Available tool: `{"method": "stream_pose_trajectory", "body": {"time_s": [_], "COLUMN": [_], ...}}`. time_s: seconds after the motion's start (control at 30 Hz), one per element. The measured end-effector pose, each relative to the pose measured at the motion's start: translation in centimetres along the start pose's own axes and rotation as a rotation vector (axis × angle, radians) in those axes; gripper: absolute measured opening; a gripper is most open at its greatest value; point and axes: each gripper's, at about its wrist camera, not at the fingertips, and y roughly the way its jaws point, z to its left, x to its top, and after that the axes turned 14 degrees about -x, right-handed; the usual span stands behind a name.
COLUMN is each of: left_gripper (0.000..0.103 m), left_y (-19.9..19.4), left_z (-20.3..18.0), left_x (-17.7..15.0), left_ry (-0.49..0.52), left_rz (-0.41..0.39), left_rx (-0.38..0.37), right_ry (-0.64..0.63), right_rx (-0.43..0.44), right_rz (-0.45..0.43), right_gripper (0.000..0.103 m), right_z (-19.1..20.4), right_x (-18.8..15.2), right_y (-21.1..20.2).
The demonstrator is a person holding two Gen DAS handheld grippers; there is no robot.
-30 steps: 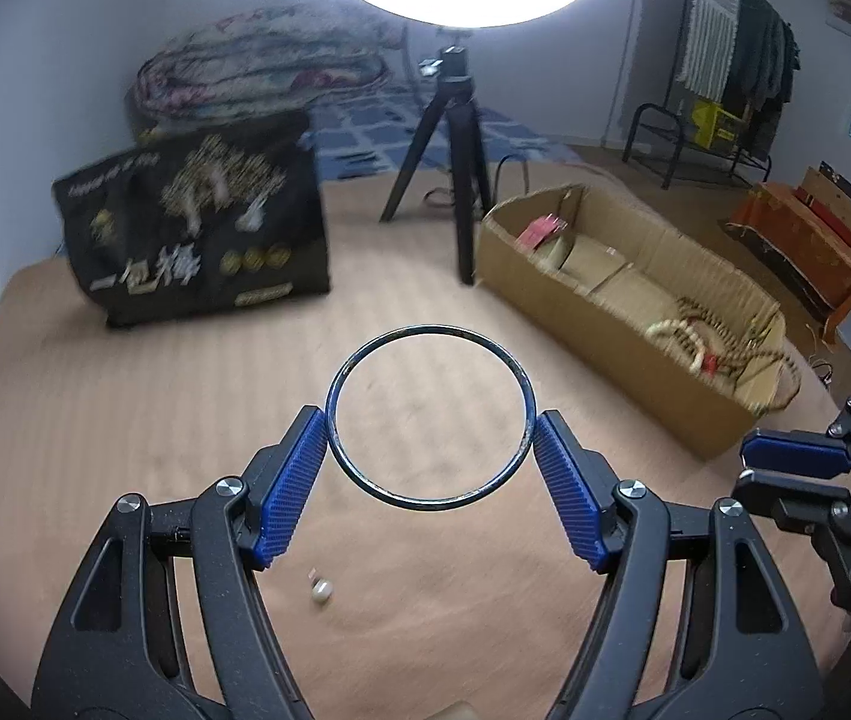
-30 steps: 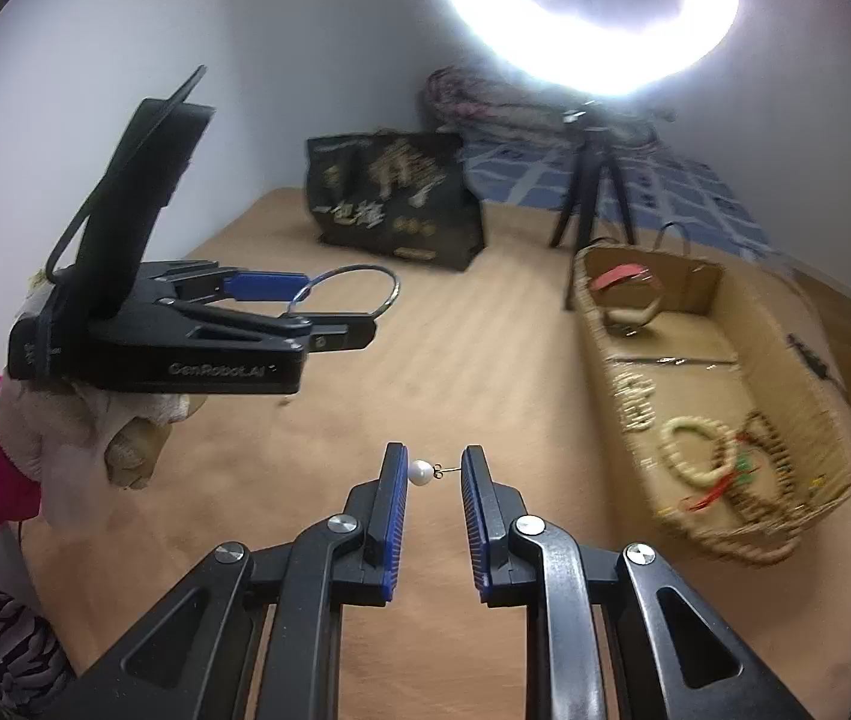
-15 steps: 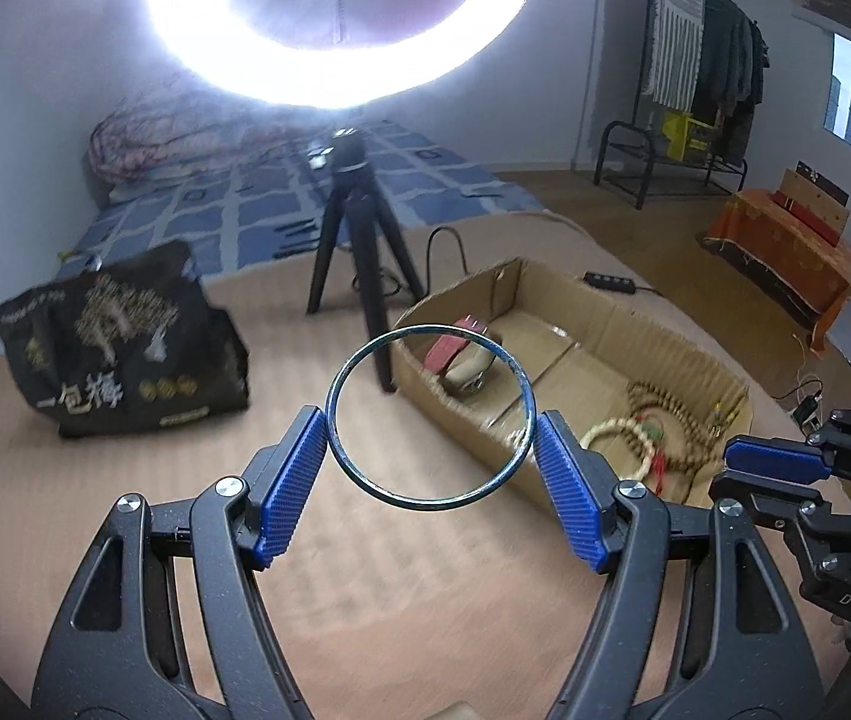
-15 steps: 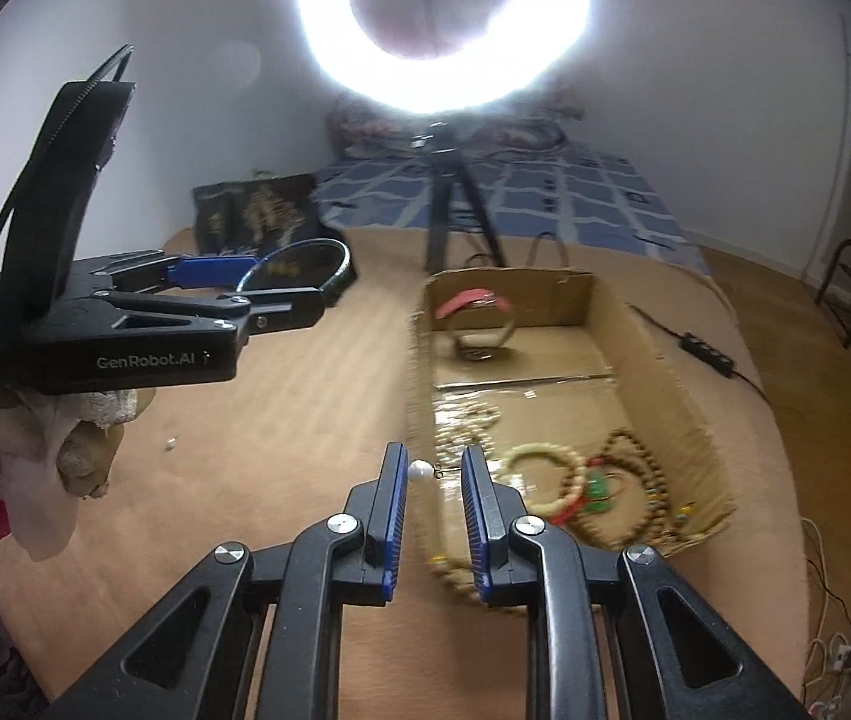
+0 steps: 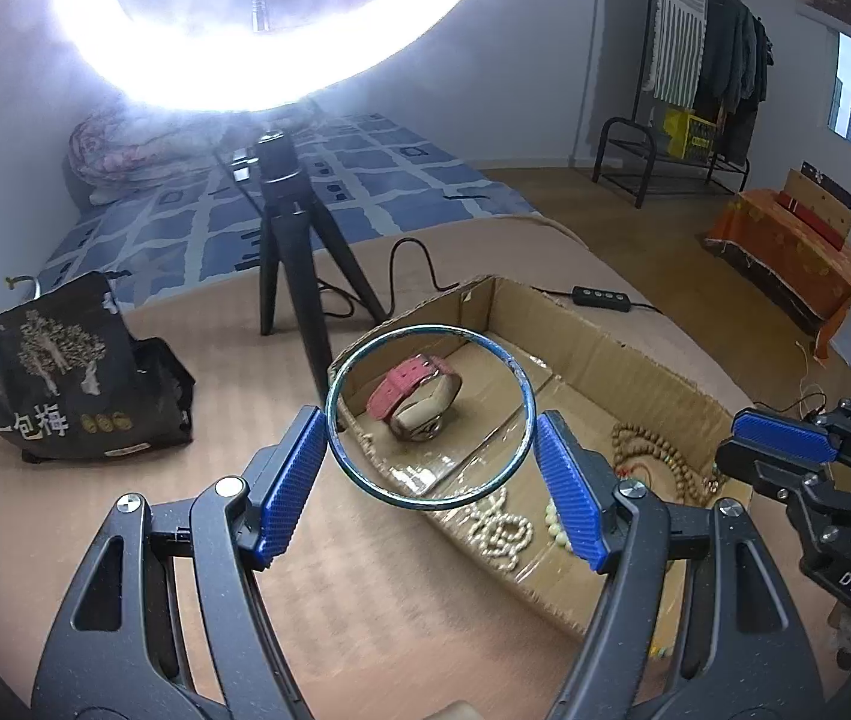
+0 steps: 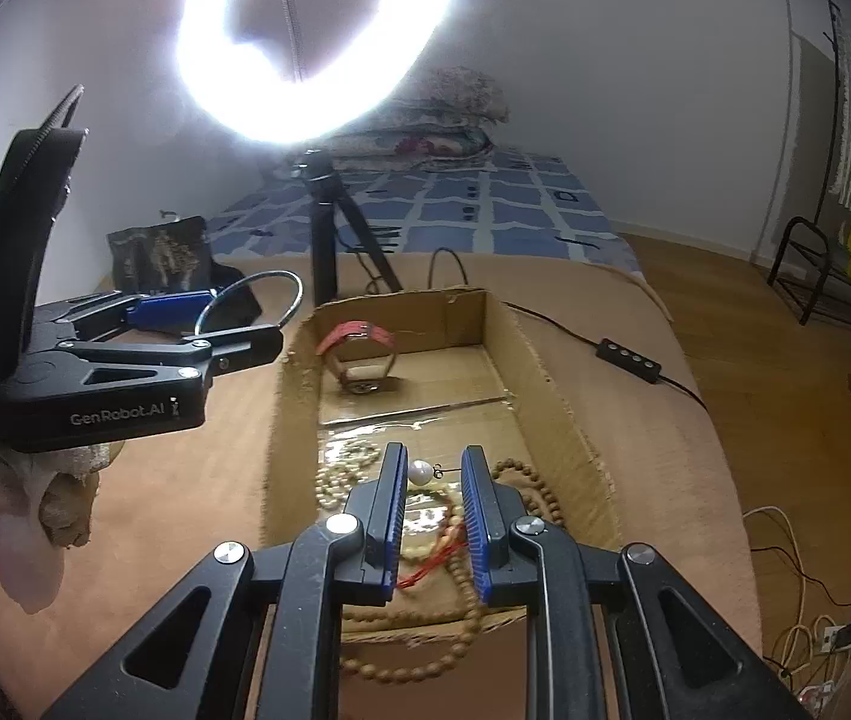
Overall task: Organize jewelry
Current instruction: 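Carry the bangle and earring into the cardboard box and open both tools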
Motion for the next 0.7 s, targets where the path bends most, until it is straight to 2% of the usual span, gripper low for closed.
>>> {"method": "stream_pose_trajectory", "body": {"time_s": [0.57, 0.63, 0.7], "left_gripper": [0.073, 0.074, 0.074], "left_y": [2.0, 2.1, 2.1], "left_z": [-1.0, -1.0, -1.0], "left_x": [0.4, 0.4, 0.4], "left_ry": [0.002, 0.003, 0.0], "left_rz": [0.021, 0.024, 0.023], "left_rx": [-0.007, 0.0, 0.0], "right_ry": [0.02, 0.024, 0.029], "right_rx": [-0.022, -0.023, -0.028], "right_rz": [0.027, 0.028, 0.03], "right_gripper": [0.018, 0.025, 0.04], "right_z": [-1.5, -1.6, -1.6], "right_x": [0.1, 0.0, -0.1], "right_y": [2.0, 2.1, 2.1]}}
